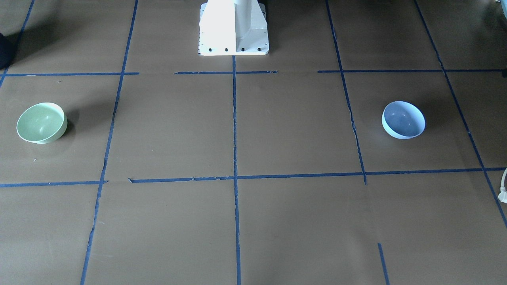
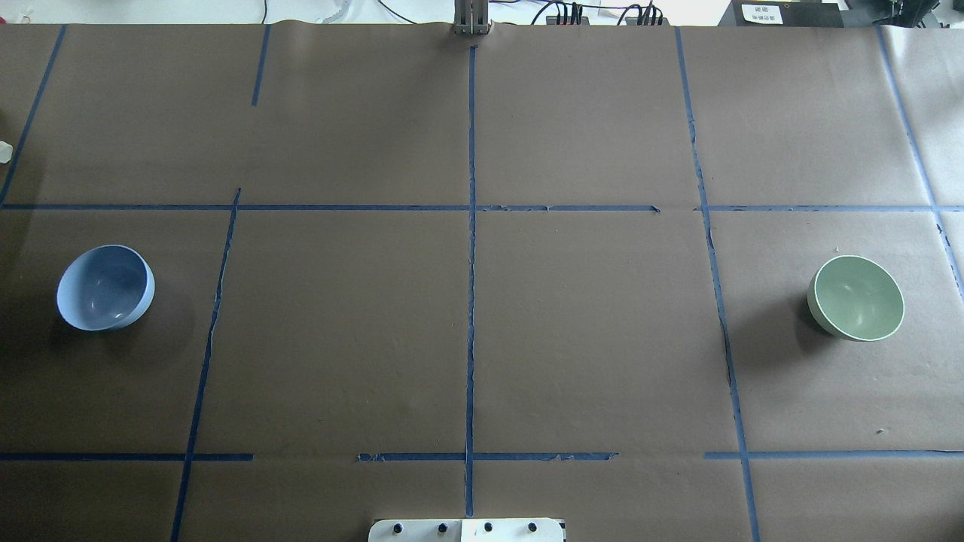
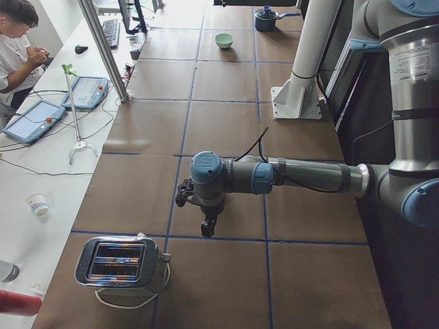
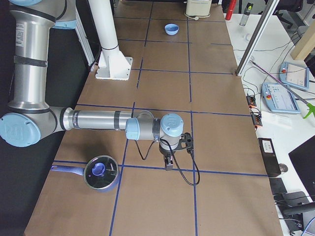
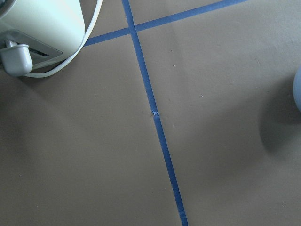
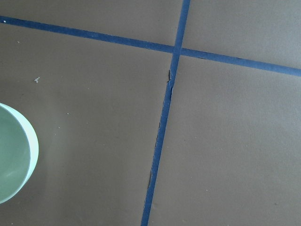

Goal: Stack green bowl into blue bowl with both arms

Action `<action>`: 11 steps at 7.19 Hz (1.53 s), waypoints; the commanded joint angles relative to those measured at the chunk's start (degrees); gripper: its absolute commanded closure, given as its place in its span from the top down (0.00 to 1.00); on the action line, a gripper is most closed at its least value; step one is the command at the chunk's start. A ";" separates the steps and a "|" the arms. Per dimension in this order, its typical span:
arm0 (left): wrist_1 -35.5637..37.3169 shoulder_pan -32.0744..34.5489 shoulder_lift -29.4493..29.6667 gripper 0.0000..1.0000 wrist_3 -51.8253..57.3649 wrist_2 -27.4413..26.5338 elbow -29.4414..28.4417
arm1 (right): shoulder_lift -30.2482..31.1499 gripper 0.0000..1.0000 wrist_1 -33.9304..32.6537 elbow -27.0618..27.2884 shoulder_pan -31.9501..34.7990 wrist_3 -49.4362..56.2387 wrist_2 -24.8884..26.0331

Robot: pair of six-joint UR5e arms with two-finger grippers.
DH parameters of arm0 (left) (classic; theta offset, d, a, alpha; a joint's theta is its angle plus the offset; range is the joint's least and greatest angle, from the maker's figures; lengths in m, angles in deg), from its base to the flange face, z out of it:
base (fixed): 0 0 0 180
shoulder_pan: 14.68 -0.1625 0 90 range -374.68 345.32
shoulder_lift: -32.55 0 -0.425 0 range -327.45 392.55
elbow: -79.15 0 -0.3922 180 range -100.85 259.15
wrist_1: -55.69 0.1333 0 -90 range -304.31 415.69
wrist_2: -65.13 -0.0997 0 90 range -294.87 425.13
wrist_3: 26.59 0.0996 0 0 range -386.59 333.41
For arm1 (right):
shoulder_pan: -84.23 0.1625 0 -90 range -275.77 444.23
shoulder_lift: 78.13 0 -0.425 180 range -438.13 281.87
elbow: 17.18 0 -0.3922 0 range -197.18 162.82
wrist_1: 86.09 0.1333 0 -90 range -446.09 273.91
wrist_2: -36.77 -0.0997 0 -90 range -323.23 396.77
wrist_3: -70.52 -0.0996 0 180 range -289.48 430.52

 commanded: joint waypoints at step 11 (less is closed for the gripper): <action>-30.54 -19.55 0.88 1.00 -45.01 -5.01 -0.52 | -0.80 1.00 0.00 1.62 -1.32 -2.51 -0.13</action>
